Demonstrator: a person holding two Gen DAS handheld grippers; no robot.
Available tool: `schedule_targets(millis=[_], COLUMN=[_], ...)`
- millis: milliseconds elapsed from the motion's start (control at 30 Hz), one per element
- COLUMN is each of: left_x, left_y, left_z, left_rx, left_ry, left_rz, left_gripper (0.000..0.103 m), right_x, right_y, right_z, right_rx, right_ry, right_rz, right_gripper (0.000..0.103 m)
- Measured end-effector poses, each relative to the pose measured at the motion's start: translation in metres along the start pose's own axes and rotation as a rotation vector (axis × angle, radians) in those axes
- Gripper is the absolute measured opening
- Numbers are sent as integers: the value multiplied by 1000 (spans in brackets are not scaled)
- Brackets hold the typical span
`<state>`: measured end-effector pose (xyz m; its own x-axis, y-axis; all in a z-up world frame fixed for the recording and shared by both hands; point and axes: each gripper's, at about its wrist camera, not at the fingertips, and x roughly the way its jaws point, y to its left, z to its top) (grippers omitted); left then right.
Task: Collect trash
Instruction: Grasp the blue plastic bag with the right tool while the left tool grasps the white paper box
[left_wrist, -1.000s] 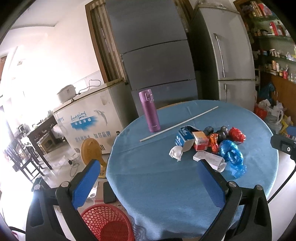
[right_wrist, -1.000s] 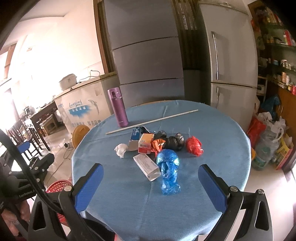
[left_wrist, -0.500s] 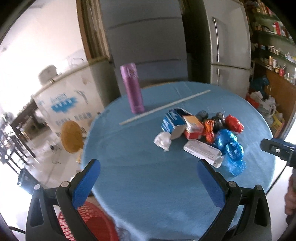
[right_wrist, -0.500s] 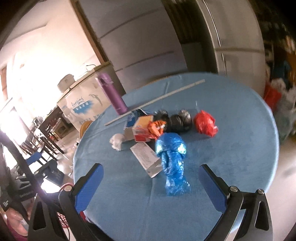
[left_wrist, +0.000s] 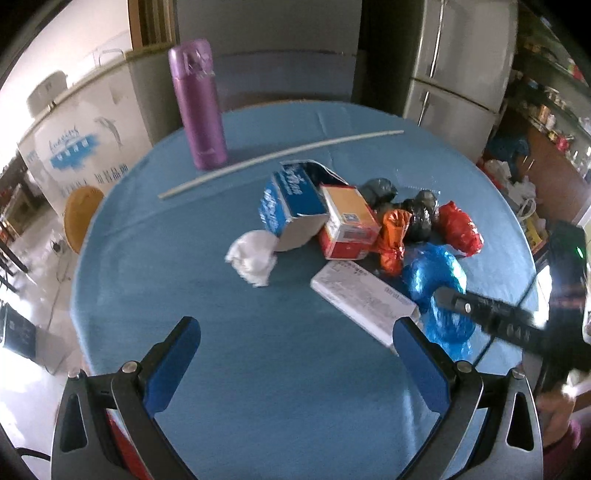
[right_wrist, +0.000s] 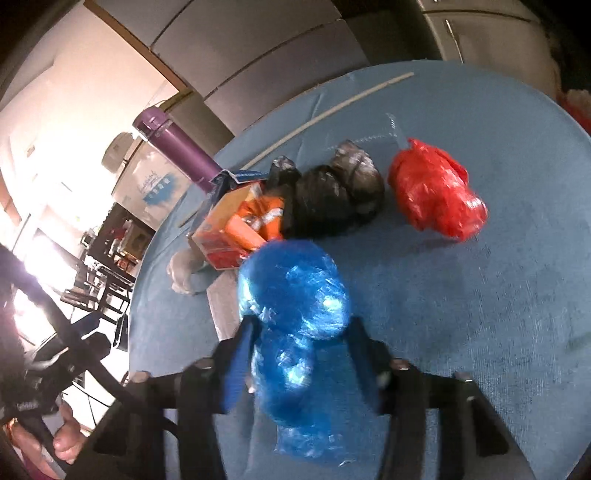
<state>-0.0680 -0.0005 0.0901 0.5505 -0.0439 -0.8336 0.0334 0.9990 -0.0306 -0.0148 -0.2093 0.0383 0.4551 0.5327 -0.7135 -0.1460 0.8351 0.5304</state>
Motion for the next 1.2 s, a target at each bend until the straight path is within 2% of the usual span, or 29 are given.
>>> schedule_targets(millis=[133,333,467,567,633,700,800,900,1200], left_x=[26,68,83,94,101,107,102,93,40], left_y=[-19,-55,-67,-72,-69,-64,-58,-50,-32], left_z=[12,19,21,23,18,13,12,9,-17], left_rx=[-20,-32,-57,-84,-107,-127,-123,-124,-28], left_ry=[46,112,120,155,191,224,204,189,80], left_rz=[3,52,87,61,64,33,39,16,11], left_gripper=[103,103,103,103,97,73,61,53,48], right_x=[-19,-51,-64,-69,-70,-72,-75,-76,-79], right_y=[-17,-37,-46,-48,-47,-47,-44,-36,5], right_z=[-10,-23,-28,-31,-31,-32,-32,-33,-38], right_rx=[22,51,64,56,60,62,57,46,-27], right_ry=[-55,-105,-126,-137,-141,-148,-154,-158,-162], right_rz=[2,-6,3,13,21,30,30,31,47], right_gripper=[48,48,48,48,48,48,48,48,48])
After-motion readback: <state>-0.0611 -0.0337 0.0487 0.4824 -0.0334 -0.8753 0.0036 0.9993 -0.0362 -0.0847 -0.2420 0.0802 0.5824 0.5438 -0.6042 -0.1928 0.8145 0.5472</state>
